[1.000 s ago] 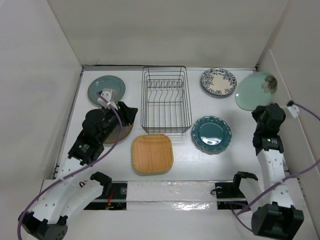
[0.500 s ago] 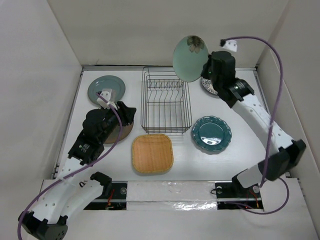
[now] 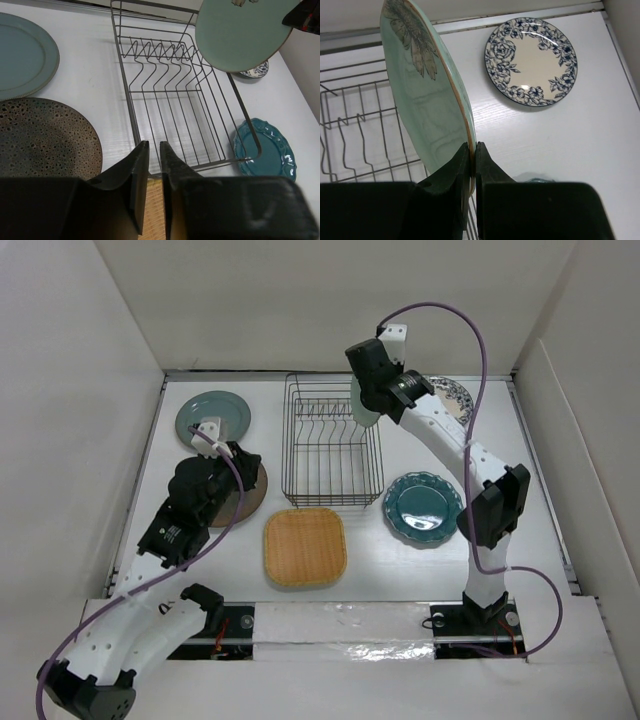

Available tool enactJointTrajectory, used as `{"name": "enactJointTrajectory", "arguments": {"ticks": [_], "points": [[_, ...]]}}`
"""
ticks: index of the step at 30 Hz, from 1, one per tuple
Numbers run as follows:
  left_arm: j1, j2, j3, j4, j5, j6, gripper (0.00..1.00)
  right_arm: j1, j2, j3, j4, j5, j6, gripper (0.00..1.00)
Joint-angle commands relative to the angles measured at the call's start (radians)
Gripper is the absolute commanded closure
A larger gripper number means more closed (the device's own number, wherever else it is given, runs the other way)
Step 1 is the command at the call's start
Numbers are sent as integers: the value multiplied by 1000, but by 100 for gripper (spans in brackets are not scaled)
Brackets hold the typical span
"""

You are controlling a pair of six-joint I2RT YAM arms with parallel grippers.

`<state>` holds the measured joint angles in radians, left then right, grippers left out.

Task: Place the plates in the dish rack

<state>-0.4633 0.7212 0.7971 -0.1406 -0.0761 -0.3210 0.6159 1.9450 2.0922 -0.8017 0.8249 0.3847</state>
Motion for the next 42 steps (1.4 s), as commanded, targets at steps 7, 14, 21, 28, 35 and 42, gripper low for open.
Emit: {"name": "enactJointTrajectory", "arguments": {"ticks": [7, 14, 21, 28, 35, 42], "points": [[-3, 40, 42, -20, -47, -7, 75, 4, 9, 123, 10, 168, 40, 100], [-3, 64, 42, -40, -39, 0, 74, 4, 103, 183, -16, 161, 33, 100], [-3, 104, 37, -48, -11, 2, 76, 22, 170, 213, -53, 191, 45, 100], [-3, 141, 33, -48, 7, 2, 76, 67, 196, 158, -24, 201, 62, 100], [-3, 211, 34, -57, 45, 3, 77, 87, 189, 83, 18, 212, 102, 100], [-3, 296, 44, -56, 108, 2, 73, 133, 124, 34, 160, 191, 29, 93]]}}
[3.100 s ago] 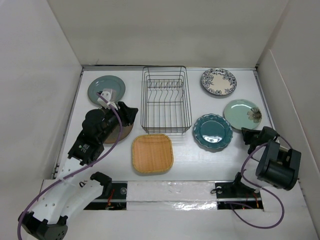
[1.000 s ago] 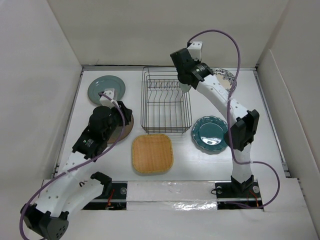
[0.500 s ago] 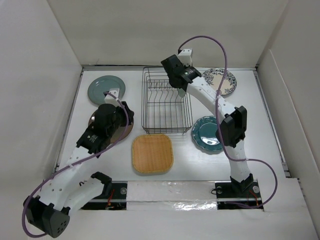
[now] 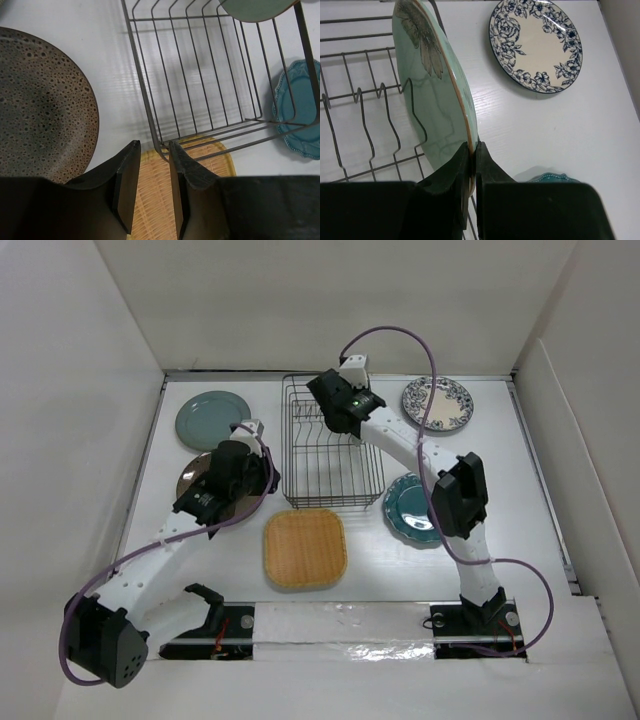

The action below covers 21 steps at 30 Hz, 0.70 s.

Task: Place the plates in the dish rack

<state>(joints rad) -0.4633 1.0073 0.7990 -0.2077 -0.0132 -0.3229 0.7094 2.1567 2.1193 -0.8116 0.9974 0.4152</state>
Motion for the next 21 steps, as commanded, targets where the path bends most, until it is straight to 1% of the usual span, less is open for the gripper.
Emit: {"name": "enactJointTrajectory", "arguments": {"ticks": [1, 4, 5, 6, 7, 8, 9, 10, 12, 13, 14, 15, 16, 17, 18, 19, 20, 21], "points": [[-3, 19, 40, 11, 65, 2, 73, 39, -90, -14, 175, 3, 8, 92], [-3, 30, 40, 24, 82, -2, 73, 39, -110, -77, 209, -8, 19, 65], [-3, 33, 43, 24, 81, -2, 73, 39, -116, -84, 212, -13, 23, 54], [-3, 33, 43, 24, 81, -5, 72, 26, -124, -91, 212, -20, 28, 50], [-3, 36, 45, 24, 82, -5, 72, 10, -145, -97, 232, -61, 25, 48], [-3, 37, 49, 25, 81, -7, 71, -1, -161, -114, 244, -83, 14, 43], [-3, 39, 52, 25, 79, -7, 71, -10, -178, -122, 255, -107, 13, 40], [-3, 39, 54, 24, 76, -8, 71, -34, -219, -131, 273, -171, 11, 38], [-3, 33, 57, 28, 75, -8, 71, -60, -282, -203, 314, -238, 8, 34], [-3, 22, 57, 33, 68, -10, 70, -94, -357, -243, 374, -300, 2, 32], [-3, 17, 57, 31, 65, -8, 70, -115, -397, -283, 397, -334, 7, 29], [-3, 11, 57, 34, 61, -8, 71, -143, -435, -370, 426, -383, 11, 29], [-3, -2, 55, 34, 58, -8, 71, -171, -478, -425, 501, -464, 14, 29], [-3, -10, 54, 39, 58, -5, 71, -233, -559, -485, 546, -495, 23, 32], [-3, -18, 54, 42, 59, -4, 72, -269, -596, -607, 592, -528, 31, 45], [-3, -35, 54, 44, 67, -1, 73, -310, -627, -666, 676, -586, 42, 69], [-3, -42, 54, 50, 71, 2, 77, -403, -650, -723, 719, -609, 74, 100], [-3, -50, 52, 53, 74, 4, 81, -454, -675, -777, 759, -631, 98, 100]]}}
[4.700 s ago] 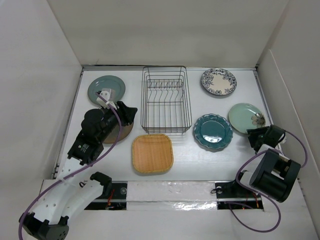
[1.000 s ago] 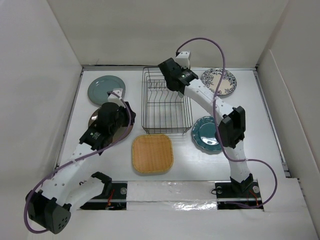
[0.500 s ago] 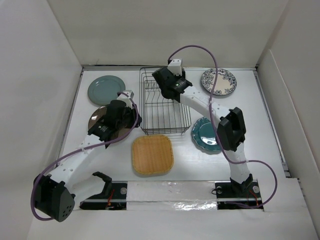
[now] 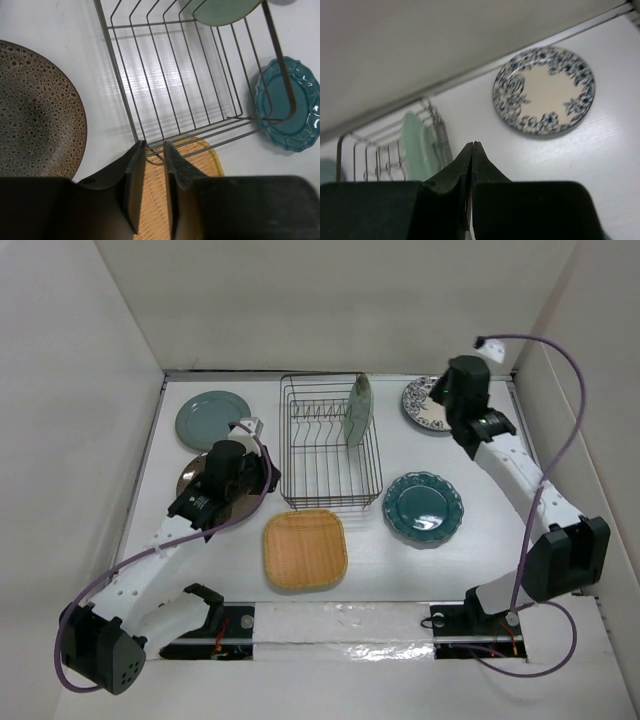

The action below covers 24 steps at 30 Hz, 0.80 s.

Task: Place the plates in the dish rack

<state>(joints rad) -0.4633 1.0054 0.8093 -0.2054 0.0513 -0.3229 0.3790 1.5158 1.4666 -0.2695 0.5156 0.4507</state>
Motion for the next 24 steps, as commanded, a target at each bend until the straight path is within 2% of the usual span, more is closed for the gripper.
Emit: {"name": "enactJointTrajectory", "arguments": {"ticks": [1, 2, 3, 4, 7, 8, 11, 17, 24], "points": [[-3, -63, 42, 50, 12, 4, 84, -178, -34, -202, 258, -245, 86, 100], [-3, -71, 44, 50, 10, 7, 94, -227, -29, -230, 298, -291, 139, 100], [-3, -79, 42, 52, 7, 10, 100, -308, -8, -256, 328, -328, 163, 100], [-3, -96, 41, 52, -5, 12, 100, -343, 9, -284, 370, -375, 184, 100], [-3, -120, 33, 54, -21, 13, 100, -446, 122, -276, 401, -428, 239, 74], [-3, -123, 31, 54, -21, 12, 100, -469, 162, -249, 404, -454, 264, 55], [-3, -123, 34, 51, -13, 15, 98, -538, 314, -203, 394, -544, 342, 43], [-3, -134, 31, 52, 5, 15, 96, -581, 444, -207, 440, -575, 437, 41], [-3, -125, 31, 57, 21, 12, 96, -591, 563, -118, 426, -680, 470, 42]]}}
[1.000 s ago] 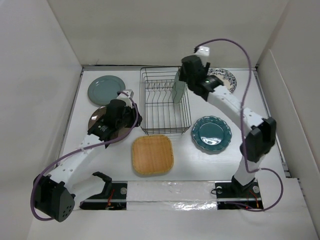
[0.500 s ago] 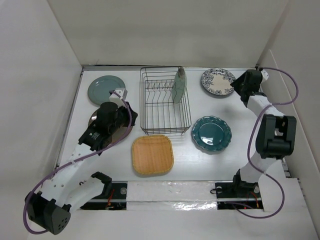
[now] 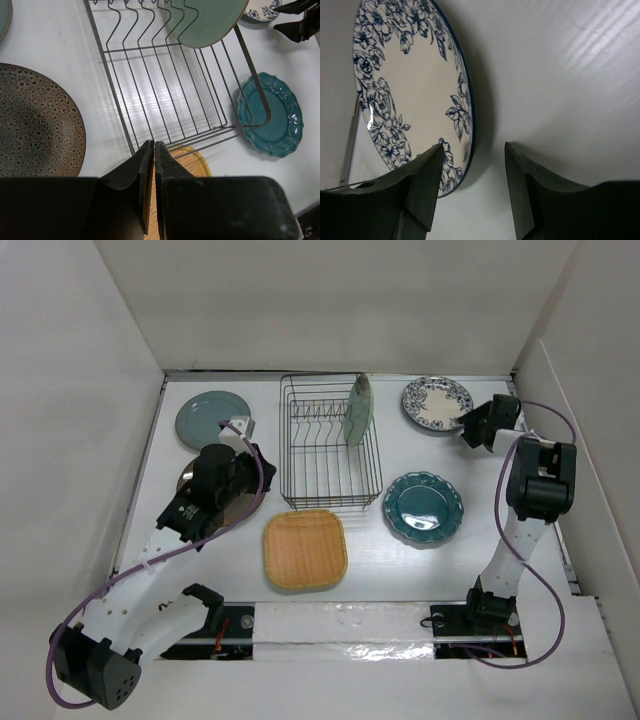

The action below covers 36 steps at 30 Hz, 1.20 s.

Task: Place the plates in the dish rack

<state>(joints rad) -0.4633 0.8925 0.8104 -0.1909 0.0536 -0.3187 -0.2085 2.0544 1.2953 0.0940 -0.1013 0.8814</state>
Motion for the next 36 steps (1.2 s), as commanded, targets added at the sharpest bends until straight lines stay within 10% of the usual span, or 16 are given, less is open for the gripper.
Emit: {"name": "enactJointTrajectory", "arguments": {"ticks": [1, 17, 25, 29, 36], "points": [[-3, -9, 29, 42, 15, 7, 97, -3, 30, 58, 64, -69, 41, 43], [-3, 31, 41, 44, 0, 10, 96, -22, 32, -50, 134, -94, 131, 100], [-3, 40, 41, 45, 15, 9, 96, -83, -115, -266, 234, -136, 74, 99], [-3, 40, 42, 47, 23, 9, 96, -83, -120, -300, 259, -166, 51, 69], [-3, 22, 39, 44, -4, 10, 96, -83, -39, -234, 240, -225, 76, 63]]}}
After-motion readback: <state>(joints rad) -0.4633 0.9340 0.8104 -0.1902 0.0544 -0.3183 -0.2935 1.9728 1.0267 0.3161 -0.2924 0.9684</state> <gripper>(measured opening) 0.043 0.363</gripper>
